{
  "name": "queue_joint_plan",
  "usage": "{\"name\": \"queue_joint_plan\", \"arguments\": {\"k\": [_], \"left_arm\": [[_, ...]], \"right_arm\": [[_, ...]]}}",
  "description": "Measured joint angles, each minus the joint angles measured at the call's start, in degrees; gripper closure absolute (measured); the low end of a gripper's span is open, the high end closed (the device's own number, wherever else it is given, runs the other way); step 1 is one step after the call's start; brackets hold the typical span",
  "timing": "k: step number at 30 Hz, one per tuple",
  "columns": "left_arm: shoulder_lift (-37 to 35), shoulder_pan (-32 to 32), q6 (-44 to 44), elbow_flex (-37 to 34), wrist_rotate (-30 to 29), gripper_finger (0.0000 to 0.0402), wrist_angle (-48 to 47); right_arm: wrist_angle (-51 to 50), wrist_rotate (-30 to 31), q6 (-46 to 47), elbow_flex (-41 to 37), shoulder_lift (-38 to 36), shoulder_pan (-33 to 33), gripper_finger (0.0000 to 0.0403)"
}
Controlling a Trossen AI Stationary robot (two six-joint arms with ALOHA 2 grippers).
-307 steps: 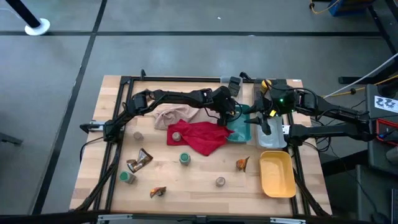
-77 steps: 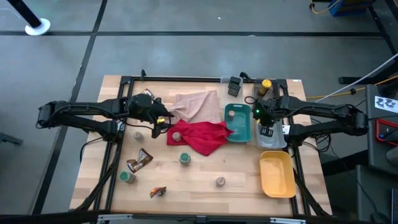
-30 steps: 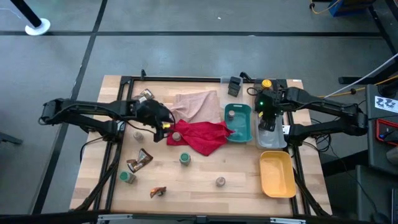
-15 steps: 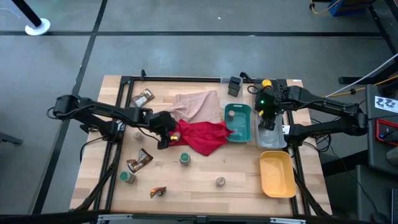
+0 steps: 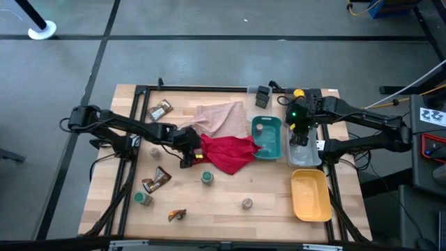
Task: Sort spices by type
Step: Put the top right transparent seasoning bottle into the blue bin
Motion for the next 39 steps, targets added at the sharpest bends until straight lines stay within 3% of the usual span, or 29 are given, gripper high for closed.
{"name": "queue_joint_plan", "arguments": {"k": [10,21,25,29,39], "left_arm": [[1.35,0.00,-0.16,0.00,0.00,0.0178,0.41],[2.63,0.00,-0.88,-0.02,-0.33,0.0179,0.95],[2.41,0.00,-1.40,-0.02,-0.66,0.0202,2.39],[2.39,0.00,-1.94,0.10,-0.68,0.0239,2.13],[2.20,0.20,-2.65,5.22,-0.66,0.0240,1.72]], "right_arm": [[0.93,-0.32,0.24,-0.02,0.00,0.00,0.0268],[5.60,-6.08,0.22,-0.02,0.02,0.00,0.0268],[7.07,-6.08,0.22,-0.04,0.02,0.00,0.0268],[11.06,-7.39,0.20,-0.04,0.02,0.00,0.0268],[26.82,-15.74,0.22,-0.04,0.08,0.00,0.0268]]}}
